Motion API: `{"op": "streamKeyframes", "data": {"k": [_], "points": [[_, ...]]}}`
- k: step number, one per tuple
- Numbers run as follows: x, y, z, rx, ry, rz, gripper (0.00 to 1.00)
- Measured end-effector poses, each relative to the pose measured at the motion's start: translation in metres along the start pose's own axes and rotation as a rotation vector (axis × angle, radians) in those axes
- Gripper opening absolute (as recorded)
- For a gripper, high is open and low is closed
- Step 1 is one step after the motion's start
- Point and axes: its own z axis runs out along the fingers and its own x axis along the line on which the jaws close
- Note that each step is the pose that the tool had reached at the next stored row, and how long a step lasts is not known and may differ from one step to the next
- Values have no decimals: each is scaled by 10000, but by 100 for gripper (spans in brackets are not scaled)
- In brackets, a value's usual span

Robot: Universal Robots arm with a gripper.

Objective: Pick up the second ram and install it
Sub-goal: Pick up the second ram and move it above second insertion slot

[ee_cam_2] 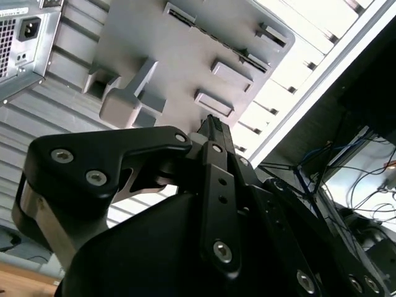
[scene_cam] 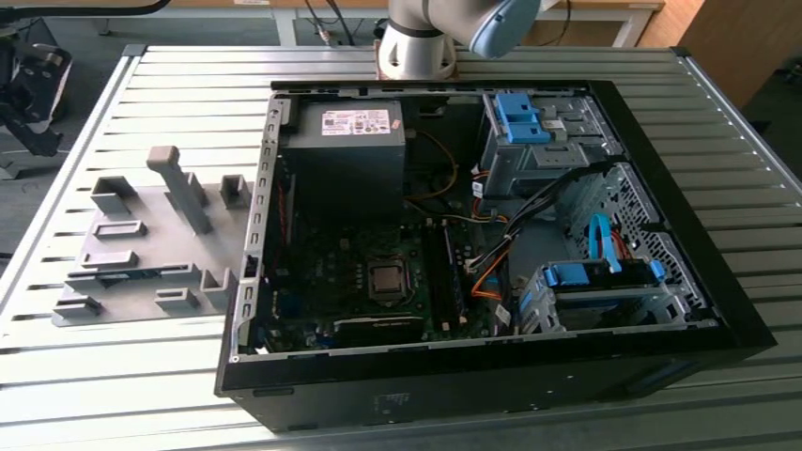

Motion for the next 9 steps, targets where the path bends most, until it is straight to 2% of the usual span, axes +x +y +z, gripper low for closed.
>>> {"op": "streamKeyframes", "data": {"k": [9], "points": [[2,0,5,14,62,-1493,11]]}}
